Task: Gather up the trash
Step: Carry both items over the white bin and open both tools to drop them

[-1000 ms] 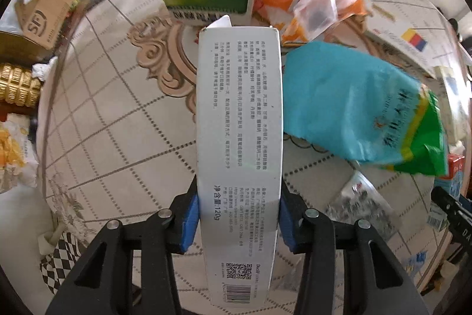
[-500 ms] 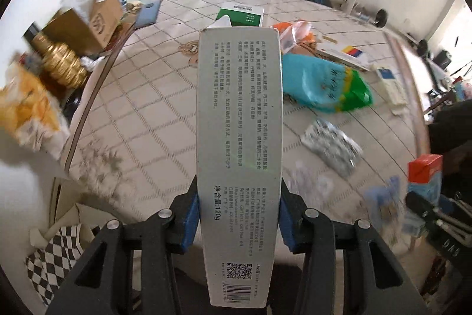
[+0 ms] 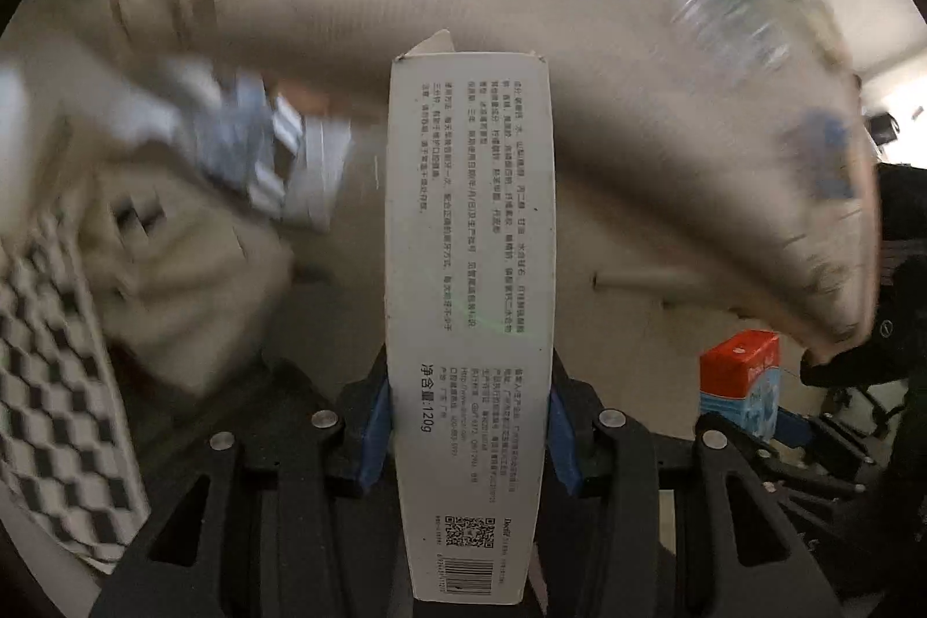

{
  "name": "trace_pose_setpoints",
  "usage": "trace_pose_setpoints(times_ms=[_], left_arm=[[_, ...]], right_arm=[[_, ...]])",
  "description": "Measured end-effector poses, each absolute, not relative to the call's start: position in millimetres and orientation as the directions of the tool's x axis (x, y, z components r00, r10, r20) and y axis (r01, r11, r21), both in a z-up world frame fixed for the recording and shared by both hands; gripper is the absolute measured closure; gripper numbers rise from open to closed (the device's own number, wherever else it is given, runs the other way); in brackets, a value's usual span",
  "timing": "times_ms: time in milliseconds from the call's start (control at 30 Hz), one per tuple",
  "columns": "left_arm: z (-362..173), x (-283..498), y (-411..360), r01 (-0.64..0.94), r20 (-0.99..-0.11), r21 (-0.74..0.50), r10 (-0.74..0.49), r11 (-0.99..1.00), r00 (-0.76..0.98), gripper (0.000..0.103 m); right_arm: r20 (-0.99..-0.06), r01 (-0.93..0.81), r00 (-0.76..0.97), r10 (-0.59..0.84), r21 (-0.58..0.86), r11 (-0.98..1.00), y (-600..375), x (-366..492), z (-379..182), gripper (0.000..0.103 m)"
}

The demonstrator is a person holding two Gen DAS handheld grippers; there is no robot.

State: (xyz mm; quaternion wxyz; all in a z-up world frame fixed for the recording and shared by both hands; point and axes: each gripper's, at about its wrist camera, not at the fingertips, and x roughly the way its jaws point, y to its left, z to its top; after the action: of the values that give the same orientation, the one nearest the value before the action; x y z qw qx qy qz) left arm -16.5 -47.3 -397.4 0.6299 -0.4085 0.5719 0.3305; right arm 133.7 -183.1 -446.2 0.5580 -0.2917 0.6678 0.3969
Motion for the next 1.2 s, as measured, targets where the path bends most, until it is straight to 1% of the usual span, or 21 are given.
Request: trace_pose_setpoints(times_ms=[67,167,200,233,333,400,467,500,533,600,733,767,833,867,900,1033,1100,1200], left_arm=[[-457,-20,-46,-0.901,-0.989,-0.141,-0.105,0.41,0.107,0.061],[-537,-19,-43,-0.918,-0.978,-0.166,-0.182,0.361,0.106,0.061],[-577,-17,-40,-0.926,-0.966,-0.189,-0.232,0.328,0.115,0.061],[-603,-19,-39,-0.931,-0.958,-0.203,-0.26,0.304,0.124,0.061],[-684,-12,-34,-0.934,-0.922,-0.243,-0.362,0.263,0.138,0.06],[-726,-9,-29,-0.935,-0.9,-0.267,-0.407,0.233,0.156,0.059],[-754,-8,-26,-0.938,-0.894,-0.273,-0.416,0.215,0.165,0.059],[-764,-9,-23,-0.939,-0.893,-0.275,-0.416,0.205,0.171,0.052],[-771,-9,-20,-0.94,-0.894,-0.28,-0.411,0.194,0.181,0.032],[-775,-14,-16,-0.944,-0.9,-0.28,-0.389,0.173,0.196,0.011],[-775,-35,-19,-0.958,-0.907,-0.262,-0.368,0.117,0.204,0.01],[-772,-42,-21,-0.962,-0.916,-0.247,-0.353,0.117,0.192,0.01],[-768,-48,-22,-0.97,-0.934,-0.205,-0.324,0.131,0.153,0.01],[-763,-49,-23,-0.974,-0.947,-0.175,-0.296,0.146,0.125,0.01],[-759,-50,-24,-0.975,-0.959,-0.148,-0.267,0.166,0.1,0.01],[-739,-46,-33,-0.967,-0.99,-0.007,-0.136,0.254,-0.028,0.01],[-733,-44,-37,-0.958,-0.992,0.045,-0.1,0.282,-0.076,0.01],[-726,-43,-44,-0.955,-0.992,0.065,-0.089,0.288,-0.095,0.01]], right_arm=[[-0.977,-0.845,-0.213,0.015,0.192,0.499,-182,130,-488,0.049],[-0.972,-0.849,-0.232,-0.04,0.182,0.497,-182,132,-574,0.049],[-0.971,-0.849,-0.234,-0.052,0.179,0.496,-182,134,-599,0.049],[-0.969,-0.848,-0.238,-0.058,0.179,0.498,-182,135,-615,0.049],[-0.965,-0.844,-0.247,-0.089,0.169,0.509,-179,146,-688,0.049],[-0.966,-0.848,-0.24,-0.1,0.158,0.505,-172,150,-724,0.049],[-0.963,-0.847,-0.247,-0.105,0.162,0.505,-160,156,-755,0.049],[-0.961,-0.849,-0.254,-0.111,0.167,0.502,-159,156,-770,0.049],[-0.957,-0.845,-0.27,-0.11,0.181,0.503,-158,156,-781,0.048],[-0.951,-0.839,-0.29,-0.106,0.199,0.507,-156,159,-804,0.048],[-0.94,-0.829,-0.328,-0.091,0.241,0.504,-148,152,-824,0.046],[-0.938,-0.828,-0.336,-0.083,0.253,0.5,-147,150,-824,0.043],[-0.937,-0.825,-0.347,-0.05,0.28,0.491,-145,148,-823,0.01],[-0.939,-0.827,-0.343,-0.037,0.282,0.487,-140,144,-821,0.006],[-0.943,-0.833,-0.331,-0.034,0.275,0.481,-138,142,-819,0.004],[-0.973,-0.879,-0.229,-0.04,0.189,0.438,-134,134,-806,0.004],[-0.981,-0.897,-0.184,-0.054,0.146,0.417,-134,131,-801,0.004],[-0.987,-0.902,-0.145,-0.071,0.103,0.419,-136,130,-795,0.004]])
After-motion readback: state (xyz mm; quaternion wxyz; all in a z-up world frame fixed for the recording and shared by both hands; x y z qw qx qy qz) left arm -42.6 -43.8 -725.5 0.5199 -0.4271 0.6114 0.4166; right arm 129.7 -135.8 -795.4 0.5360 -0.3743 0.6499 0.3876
